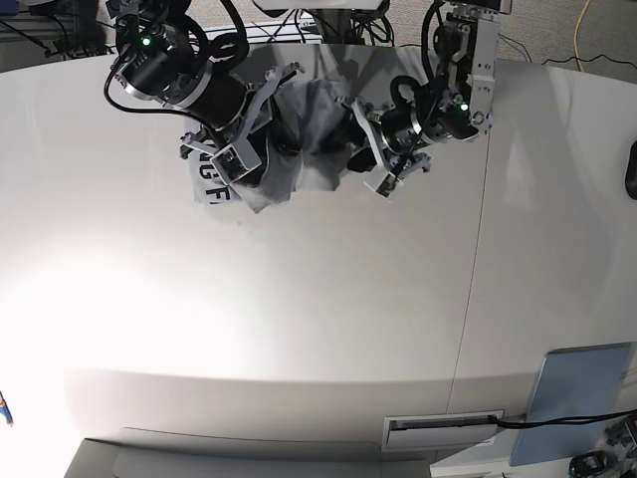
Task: Fold the T-shirt properly
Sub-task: 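Grasp the collar end with the right gripper and fold it over onto the hem fold, then press the folded bundle down with the right gripper and release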
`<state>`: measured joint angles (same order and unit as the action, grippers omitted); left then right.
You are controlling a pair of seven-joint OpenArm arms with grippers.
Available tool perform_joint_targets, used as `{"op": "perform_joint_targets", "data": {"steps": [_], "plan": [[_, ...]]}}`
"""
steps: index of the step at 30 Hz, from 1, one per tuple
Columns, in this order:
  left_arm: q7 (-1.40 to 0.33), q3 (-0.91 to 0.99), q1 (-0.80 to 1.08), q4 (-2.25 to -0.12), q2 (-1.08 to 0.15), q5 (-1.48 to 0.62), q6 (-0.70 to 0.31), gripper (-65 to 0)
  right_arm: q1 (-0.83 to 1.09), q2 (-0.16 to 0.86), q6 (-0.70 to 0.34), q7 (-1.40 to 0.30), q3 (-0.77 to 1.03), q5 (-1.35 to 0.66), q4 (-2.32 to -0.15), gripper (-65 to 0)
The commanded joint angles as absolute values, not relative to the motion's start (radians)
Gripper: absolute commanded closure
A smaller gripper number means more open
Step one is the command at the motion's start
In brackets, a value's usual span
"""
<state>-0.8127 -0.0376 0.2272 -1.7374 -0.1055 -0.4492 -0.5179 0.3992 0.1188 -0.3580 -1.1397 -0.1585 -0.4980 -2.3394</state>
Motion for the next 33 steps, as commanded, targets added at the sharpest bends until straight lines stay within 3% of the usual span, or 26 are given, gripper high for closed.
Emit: {"op": "perform_joint_targets", "data": {"steps": [1, 9, 18, 31, 33], "plan": [[-0.789, -0.031, 0.218, -1.774, -0.103, -0.480, -0.525, -32.4, 0.396, 0.121, -0.359, -1.102, -0.160, -0.515, -2.356, 0.0], [-0.843, 0.133, 0.220, -1.859, -0.103, -0.515, -0.527, -32.4, 0.396, 0.121, -0.363, -1.075, -0.160, -0.514, -2.356, 0.0], [-0.875, 0.393, 0.299, -1.862, -0.104, -0.688, -0.656, -32.4, 0.395, 0.075, -0.389, -1.060, -0.199, -0.493, -2.356, 0.0], [-0.875, 0.436, 0.386, -1.862, -0.104, -0.692, -0.694, -32.4, 0.390, 0.074, -0.400, -1.013, -0.358, -0.317, -2.356, 0.0], [-0.875, 0.436, 0.385, -1.862, -0.103, -0.692, -0.694, -32.4, 0.390, 0.074, -0.414, -1.006, -0.358, -0.318, -2.356, -12.4]]}}
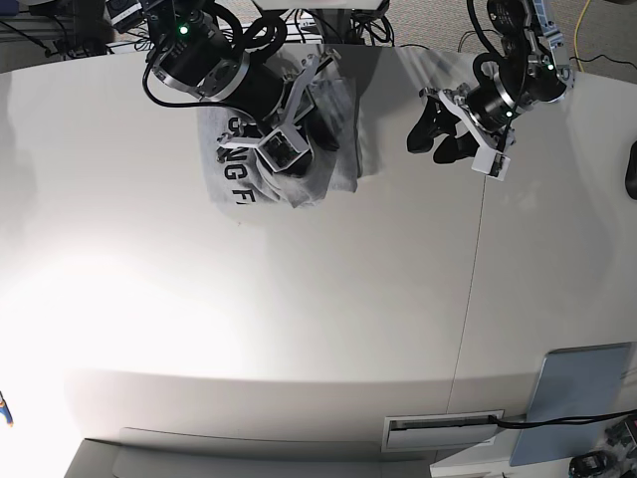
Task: Fold the T-shirt properly
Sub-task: 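Press the folded bundle down with the right gripper and release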
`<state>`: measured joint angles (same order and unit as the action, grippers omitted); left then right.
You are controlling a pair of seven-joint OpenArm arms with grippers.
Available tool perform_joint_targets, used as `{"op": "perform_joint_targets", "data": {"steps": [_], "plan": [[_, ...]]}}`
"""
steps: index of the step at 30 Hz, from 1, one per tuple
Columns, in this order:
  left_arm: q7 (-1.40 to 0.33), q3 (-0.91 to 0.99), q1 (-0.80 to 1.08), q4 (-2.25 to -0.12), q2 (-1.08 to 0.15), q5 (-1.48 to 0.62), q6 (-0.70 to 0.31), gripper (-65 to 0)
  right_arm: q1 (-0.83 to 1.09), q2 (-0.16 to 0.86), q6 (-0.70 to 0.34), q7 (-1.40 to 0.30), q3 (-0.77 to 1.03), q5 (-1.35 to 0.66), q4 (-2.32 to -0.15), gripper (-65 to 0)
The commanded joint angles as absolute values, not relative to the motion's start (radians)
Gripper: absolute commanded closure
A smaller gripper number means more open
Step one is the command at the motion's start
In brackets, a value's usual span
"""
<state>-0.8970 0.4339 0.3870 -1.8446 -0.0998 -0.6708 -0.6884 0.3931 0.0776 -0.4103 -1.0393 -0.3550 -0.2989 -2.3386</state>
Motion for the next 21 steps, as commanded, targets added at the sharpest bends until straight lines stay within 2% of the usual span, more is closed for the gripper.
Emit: {"op": "perform_joint_targets", "data": {"steps": [1, 3, 4, 10, 14, 18, 20, 21], "plan": [[-0.875, 0.436, 0.385, -1.862, -0.103, -0.692, -0.694, -32.4, 0.390, 0.074, -0.424, -0.997, -0.358, -0.317, -2.356, -20.5], [-0.875, 0.436, 0.385, -1.862, -0.103, -0.692, -0.694, -32.4, 0.390, 0.074, -0.438, -0.979, -0.358, -0.325, -2.356, -30.8], [-0.875, 0.436, 0.385, -1.862, -0.103, -0.692, -0.694, -32.4, 0.390, 0.074, -0.441, -0.973, -0.358, -0.338, -2.356, -32.1], [-0.875, 0.437, 0.385, -1.862, -0.104, -0.692, -0.694, -32.4, 0.380, 0.074, -0.485, -0.976, -0.358, -0.410, -2.356, -32.1], [-0.875, 0.437, 0.385, -1.862, -0.103, -0.693, -0.694, -32.4, 0.379, 0.075, -0.478, -0.975, -0.355, -0.308, -2.356, -32.1], [-0.876, 0.437, 0.385, -1.862, -0.103, -0.715, -0.698, -32.4, 0.379, 0.075, -0.423, -0.958, -0.289, -0.230, -2.356, -32.0], [-0.876, 0.436, 0.386, -1.863, -0.103, -0.765, -0.698, -30.0, 0.379, 0.081, -0.414, -0.941, -0.229, -0.221, -2.356, -31.2], [-0.876, 0.436, 0.385, -1.866, -0.103, -0.794, -0.698, -26.7, 0.379, 0.087, -0.414, -0.933, -0.198, -0.218, -2.356, -28.3]]}}
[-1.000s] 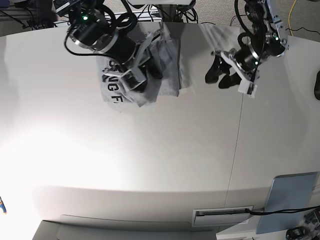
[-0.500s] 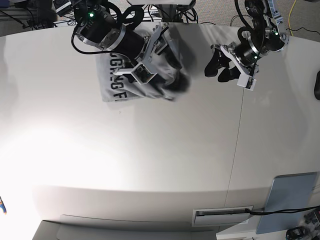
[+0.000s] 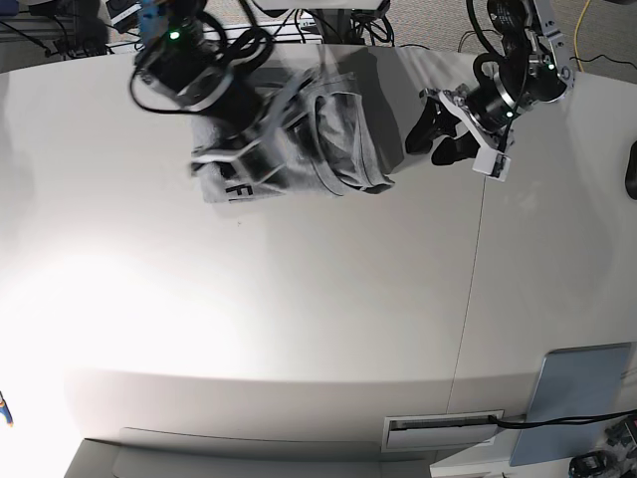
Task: Fold the T-shirt properly
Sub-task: 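Press the folded bundle down with the right gripper and release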
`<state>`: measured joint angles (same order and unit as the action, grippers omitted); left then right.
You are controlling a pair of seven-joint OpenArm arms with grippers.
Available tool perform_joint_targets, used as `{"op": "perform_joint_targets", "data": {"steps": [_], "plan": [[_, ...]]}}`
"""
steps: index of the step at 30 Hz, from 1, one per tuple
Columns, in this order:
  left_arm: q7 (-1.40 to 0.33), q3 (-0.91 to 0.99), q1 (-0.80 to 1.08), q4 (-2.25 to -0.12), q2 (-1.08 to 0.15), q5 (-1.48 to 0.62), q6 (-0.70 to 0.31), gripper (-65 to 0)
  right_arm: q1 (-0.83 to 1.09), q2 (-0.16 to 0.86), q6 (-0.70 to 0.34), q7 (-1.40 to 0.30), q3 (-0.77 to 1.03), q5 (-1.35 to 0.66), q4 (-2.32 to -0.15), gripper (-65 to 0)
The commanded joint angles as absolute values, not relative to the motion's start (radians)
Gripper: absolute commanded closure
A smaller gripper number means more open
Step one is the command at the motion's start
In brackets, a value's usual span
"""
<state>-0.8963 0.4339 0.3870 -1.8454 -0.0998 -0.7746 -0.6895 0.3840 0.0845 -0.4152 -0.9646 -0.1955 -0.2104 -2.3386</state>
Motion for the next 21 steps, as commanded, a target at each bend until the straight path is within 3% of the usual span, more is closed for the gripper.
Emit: {"op": "perform_joint_targets", "data": {"steps": [1, 6, 13, 21], "plan": [[-0.876, 0.436, 0.385, -1.873, -0.103, -0.822, -0.698, -22.5, 0.376, 0.097, -0.414, -0.928, -0.165, -0.219, -2.356, -24.1], [-0.917, 0.434, 0.385, -1.984, -0.102, -0.939, -0.698, -0.6, 0.341, 0.171, -0.412, -0.902, -0.027, -0.220, -2.356, -2.6], [-1.103, 0.252, 0.392, -2.059, -0.102, -0.989, -0.698, 0.0, 0.249, 0.199, -0.411, -0.861, 0.006, -0.220, -2.111, 0.0], [-1.063, -0.021, 0.419, -2.030, -0.103, -0.733, -0.698, 0.0, 0.068, 0.200, -0.415, -0.887, -0.001, -0.220, -1.822, 0.0]]}}
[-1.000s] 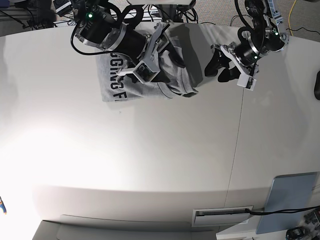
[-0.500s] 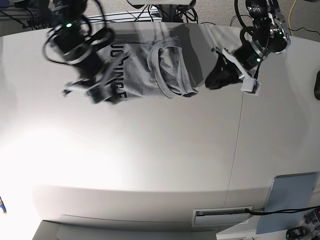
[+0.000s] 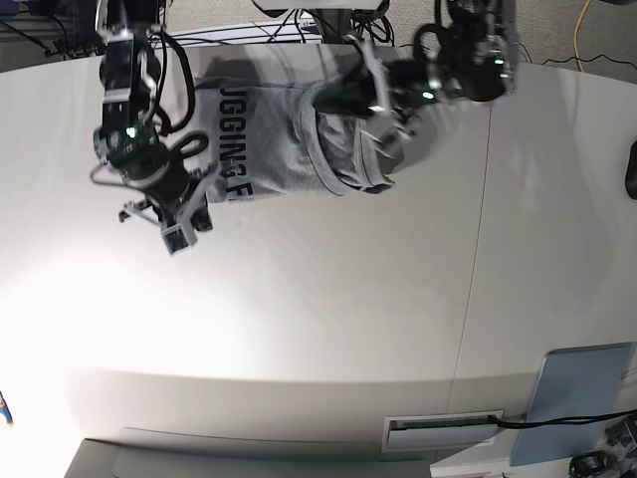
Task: Fold the T-shirt properly
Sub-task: 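Press the folded bundle down with the right gripper and release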
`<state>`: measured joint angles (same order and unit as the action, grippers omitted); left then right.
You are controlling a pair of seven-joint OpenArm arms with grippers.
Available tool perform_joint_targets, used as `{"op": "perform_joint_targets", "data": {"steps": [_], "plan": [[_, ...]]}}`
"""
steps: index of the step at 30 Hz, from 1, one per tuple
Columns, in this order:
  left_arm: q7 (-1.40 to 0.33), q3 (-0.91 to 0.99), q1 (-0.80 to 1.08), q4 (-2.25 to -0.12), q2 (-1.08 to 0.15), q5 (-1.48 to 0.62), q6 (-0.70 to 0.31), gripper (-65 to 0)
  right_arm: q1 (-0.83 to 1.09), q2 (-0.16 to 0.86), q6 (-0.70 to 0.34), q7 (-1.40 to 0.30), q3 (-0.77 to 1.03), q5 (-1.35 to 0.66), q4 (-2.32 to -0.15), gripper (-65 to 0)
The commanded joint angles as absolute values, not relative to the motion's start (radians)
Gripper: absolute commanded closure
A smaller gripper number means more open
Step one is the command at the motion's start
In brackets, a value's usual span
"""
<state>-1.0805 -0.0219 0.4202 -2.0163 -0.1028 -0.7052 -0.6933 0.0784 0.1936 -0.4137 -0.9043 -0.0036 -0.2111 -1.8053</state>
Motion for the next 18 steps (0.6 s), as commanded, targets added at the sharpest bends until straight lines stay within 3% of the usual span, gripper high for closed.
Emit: {"op": "perform_joint_targets", "data": {"steps": [1, 10, 18], "plan": [[-1.031, -0.040, 0.419, -2.017, -0.103, -0.681, -0.698, 0.0, 0.053, 0.199, -0.416, -0.892, -0.007, -0.220, -1.789, 0.0], [-0.779, -0.027, 0.412, -1.768, -0.103, -0.293, -0.698, 0.0, 0.017, 0.200, -0.448, -0.907, -0.084, -0.183, -1.667, 0.0], [-0.630, 0.130, 0.340, -1.613, -0.144, -0.146, -0.657, 0.0, 0.023, 0.240, -0.474, -0.963, -0.086, -0.242, -1.669, 0.0]]}}
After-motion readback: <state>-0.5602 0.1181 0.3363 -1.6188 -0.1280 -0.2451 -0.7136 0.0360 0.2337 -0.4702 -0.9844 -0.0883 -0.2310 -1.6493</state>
